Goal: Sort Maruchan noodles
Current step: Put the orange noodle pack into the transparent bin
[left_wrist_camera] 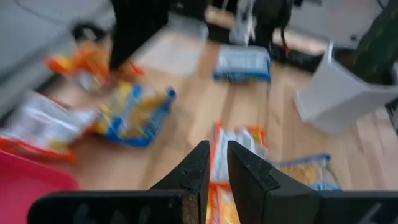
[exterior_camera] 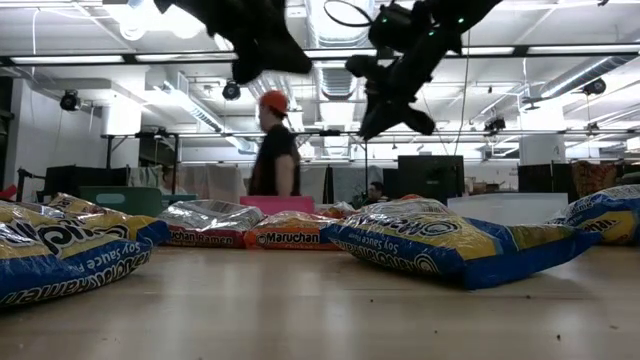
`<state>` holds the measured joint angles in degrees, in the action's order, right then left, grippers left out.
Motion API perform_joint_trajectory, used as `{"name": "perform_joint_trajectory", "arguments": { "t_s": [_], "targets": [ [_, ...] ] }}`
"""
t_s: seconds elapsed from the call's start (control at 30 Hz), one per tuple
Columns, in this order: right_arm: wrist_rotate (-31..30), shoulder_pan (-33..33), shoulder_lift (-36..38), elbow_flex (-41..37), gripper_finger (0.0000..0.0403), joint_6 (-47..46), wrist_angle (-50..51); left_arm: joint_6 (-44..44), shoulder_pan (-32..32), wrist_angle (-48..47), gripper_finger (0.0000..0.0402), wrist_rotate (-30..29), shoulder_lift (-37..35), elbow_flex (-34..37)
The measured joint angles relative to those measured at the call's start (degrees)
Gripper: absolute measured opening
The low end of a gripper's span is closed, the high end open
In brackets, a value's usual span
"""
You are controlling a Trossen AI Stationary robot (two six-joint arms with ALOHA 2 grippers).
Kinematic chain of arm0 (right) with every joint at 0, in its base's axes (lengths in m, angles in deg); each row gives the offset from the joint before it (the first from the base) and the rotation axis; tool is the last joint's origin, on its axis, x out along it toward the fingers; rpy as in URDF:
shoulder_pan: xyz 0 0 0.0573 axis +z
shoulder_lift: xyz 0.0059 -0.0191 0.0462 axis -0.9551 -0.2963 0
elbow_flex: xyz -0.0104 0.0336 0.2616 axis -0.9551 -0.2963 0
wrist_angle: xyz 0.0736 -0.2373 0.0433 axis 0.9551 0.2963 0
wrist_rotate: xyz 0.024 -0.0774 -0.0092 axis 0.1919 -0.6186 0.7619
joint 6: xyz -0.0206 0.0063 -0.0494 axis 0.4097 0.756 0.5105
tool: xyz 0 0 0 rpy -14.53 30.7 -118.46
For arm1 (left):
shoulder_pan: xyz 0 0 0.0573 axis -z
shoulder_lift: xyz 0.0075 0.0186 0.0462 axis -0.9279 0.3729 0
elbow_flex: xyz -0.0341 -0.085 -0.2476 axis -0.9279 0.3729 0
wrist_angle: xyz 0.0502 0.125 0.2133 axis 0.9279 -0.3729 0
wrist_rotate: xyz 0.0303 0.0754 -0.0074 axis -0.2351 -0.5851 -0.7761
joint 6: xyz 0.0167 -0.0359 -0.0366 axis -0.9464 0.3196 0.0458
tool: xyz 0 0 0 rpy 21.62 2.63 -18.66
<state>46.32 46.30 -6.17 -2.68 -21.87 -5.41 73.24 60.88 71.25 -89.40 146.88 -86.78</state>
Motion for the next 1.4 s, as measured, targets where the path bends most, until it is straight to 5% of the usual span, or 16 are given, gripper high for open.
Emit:
{"name": "perform_joint_trajectory", "arguments": {
  "t_s": [0.4, 0.57, 0.67, 1.17, 1.4],
  "targets": [
    [-1.4, -0.5, -14.3, 10.6, 0.0203, 26.7, -0.2, -1.4, -0.1, -2.2, 0.0039, -11.7, -17.1, 0.0],
    [-11.8, 0.4, -17.6, 11.0, 0.0231, 36.6, -0.1, -1.0, -0.1, -2.1, 0.0039, -12.5, -22.0, 0.0],
    [-13.1, 0.2, -19.7, 11.0, 0.0238, 39.4, -0.1, -1.4, -0.1, -2.2, 0.0039, -12.6, -24.1, 0.0],
    [-21.8, 0.1, -29.1, 11.2, 0.0215, 29.8, -2.0, -2.4, -0.1, -2.4, 0.0039, -15.6, -24.3, 0.0],
    [-21.7, -0.7, -29.0, 11.3, 0.0115, 27.0, -2.4, -2.4, -0.1, -2.2, 0.0039, -18.3, -24.6, 0.0]
  ]
}}
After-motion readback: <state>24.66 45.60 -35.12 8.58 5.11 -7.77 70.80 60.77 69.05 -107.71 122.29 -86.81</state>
